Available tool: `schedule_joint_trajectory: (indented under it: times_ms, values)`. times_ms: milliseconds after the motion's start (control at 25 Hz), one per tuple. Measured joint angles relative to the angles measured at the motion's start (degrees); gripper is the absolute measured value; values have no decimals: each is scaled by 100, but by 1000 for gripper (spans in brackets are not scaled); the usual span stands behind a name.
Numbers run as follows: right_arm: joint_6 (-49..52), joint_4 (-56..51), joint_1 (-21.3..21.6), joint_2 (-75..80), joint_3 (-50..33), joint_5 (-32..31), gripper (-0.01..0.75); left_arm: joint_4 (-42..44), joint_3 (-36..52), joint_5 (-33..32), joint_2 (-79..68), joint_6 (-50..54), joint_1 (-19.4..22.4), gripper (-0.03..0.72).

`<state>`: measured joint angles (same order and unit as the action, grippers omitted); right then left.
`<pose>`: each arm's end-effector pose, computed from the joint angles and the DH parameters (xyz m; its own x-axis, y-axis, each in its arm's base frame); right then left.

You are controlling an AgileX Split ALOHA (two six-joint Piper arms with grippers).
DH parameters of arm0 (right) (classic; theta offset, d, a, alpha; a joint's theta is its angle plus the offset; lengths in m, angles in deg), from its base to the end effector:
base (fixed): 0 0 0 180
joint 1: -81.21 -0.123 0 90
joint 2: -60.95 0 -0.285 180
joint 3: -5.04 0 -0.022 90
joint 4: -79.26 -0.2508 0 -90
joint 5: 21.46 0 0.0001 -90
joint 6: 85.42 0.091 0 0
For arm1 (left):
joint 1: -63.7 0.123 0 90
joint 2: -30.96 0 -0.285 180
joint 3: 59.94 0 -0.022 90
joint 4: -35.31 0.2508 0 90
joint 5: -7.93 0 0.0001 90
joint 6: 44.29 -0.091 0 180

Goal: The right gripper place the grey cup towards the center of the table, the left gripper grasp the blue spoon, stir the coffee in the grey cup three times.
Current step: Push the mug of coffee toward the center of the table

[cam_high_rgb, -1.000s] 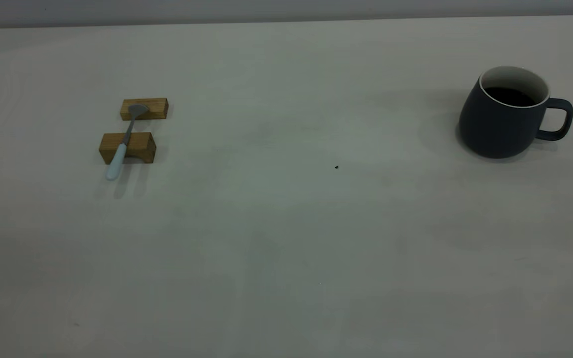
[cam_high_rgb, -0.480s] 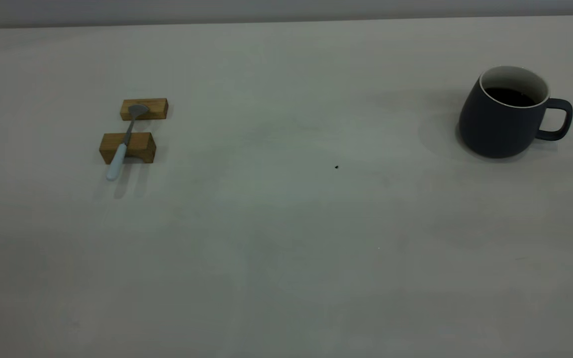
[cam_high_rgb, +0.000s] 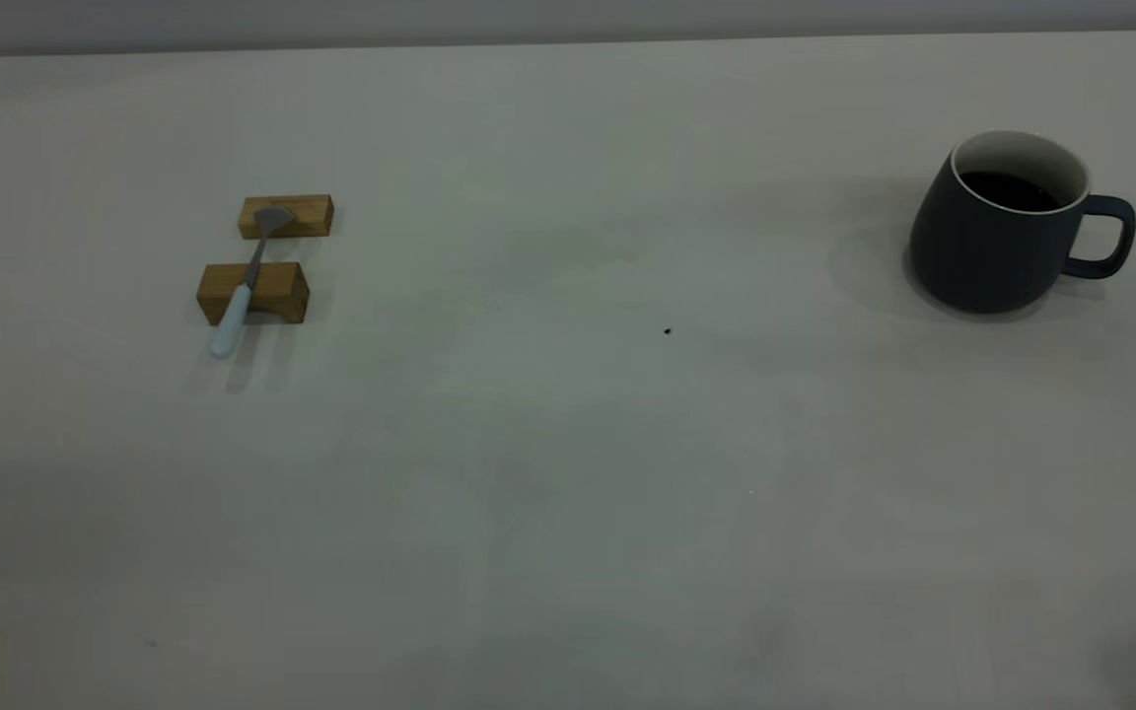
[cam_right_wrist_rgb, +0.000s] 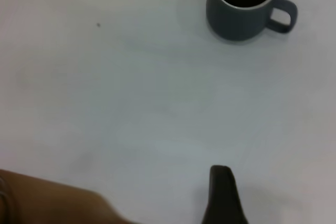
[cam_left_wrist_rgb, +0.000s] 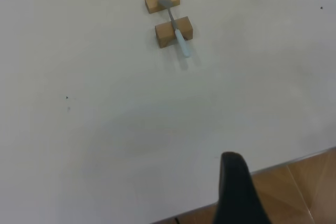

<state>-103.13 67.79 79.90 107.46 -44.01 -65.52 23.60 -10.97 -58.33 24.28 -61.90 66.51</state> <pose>0.1143 0.0152 0.2592 -0.7263 -0.1786 -0.6638 -0.2352 0.9719 -0.0042 -0.0114 -0.0175 0.2691 -0.4838 0.1949 -0.8532 0.2232 0.9701 0.0950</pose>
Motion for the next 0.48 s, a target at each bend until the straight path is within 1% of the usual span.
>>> schedule_joint_trajectory:
  times_ms: [120, 200, 280, 480]
  values:
    - [-701, -26, 0, 1130, 154, 658, 582, 0, 0, 0, 0, 0, 0, 533]
    - [-1012, -33, 0, 1899, 424, 885, 582, 0, 0, 0, 0, 0, 0, 533]
    - [-1273, -38, 0, 2705, 811, 994, 582, 0, 0, 0, 0, 0, 0, 533]
    - [-1992, -53, 0, 4288, 1712, 983, 582, 0, 0, 0, 0, 0, 0, 533]
